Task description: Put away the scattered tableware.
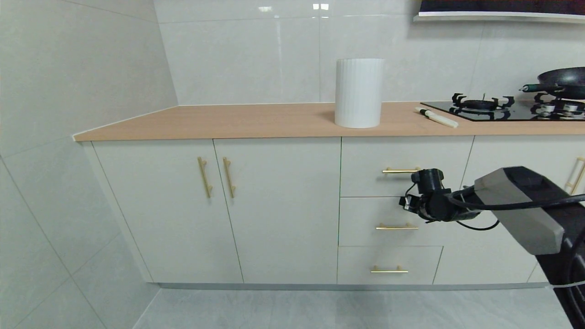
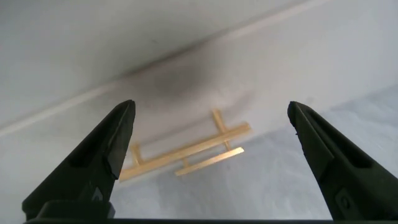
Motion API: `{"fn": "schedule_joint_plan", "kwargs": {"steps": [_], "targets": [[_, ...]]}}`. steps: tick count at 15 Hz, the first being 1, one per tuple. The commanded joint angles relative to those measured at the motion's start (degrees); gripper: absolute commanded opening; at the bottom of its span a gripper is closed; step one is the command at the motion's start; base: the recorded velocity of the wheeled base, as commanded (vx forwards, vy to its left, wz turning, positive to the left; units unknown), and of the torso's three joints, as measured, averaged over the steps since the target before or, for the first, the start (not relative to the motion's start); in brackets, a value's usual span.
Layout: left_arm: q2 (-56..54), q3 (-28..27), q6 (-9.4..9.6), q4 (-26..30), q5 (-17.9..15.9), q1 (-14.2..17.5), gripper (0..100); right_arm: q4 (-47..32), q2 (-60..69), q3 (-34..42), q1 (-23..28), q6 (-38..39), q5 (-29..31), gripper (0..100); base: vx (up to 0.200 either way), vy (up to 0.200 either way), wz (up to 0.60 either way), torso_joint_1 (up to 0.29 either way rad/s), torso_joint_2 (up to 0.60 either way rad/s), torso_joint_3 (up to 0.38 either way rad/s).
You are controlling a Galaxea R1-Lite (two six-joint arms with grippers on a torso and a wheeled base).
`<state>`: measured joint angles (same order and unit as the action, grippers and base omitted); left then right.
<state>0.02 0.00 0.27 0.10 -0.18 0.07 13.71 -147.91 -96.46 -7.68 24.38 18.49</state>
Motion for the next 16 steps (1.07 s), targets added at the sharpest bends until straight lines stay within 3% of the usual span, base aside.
{"fn": "schedule_joint_plan", "kwargs": {"steps": [1, 6, 10, 13, 16], "targets": [[0.0, 0.0, 0.00, 0.0, 0.0, 0.0, 100, -0.5, 22.0, 19.6, -0.8, -0.4, -0.7, 100, 0.000, 0.000, 0.00, 0.000, 0.00, 0.000], [0.0, 0.0, 0.00, 0.0, 0.0, 0.0, 100, -0.5, 62.9, 48.0, -0.5, -4.3, 0.2, 100, 0.000, 0.000, 0.00, 0.000, 0.00, 0.000], [0.0, 0.0, 0.00, 0.0, 0.0, 0.0, 100, -1.4, 98.3, 64.6, -0.4, -12.3, 1.9, 100, 0.000, 0.000, 0.00, 0.000, 0.00, 0.000], [0.0, 0.0, 0.00, 0.0, 0.0, 0.0, 100, -10.8, 120.1, 70.7, -0.3, -21.2, 7.6, 100, 0.000, 0.000, 0.00, 0.000, 0.00, 0.000], [0.0, 0.0, 0.00, 0.0, 0.0, 0.0, 100, -25.8, 134.6, 71.6, 1.9, -22.2, 8.8, 100, 0.000, 0.000, 0.00, 0.000, 0.00, 0.000]]}}
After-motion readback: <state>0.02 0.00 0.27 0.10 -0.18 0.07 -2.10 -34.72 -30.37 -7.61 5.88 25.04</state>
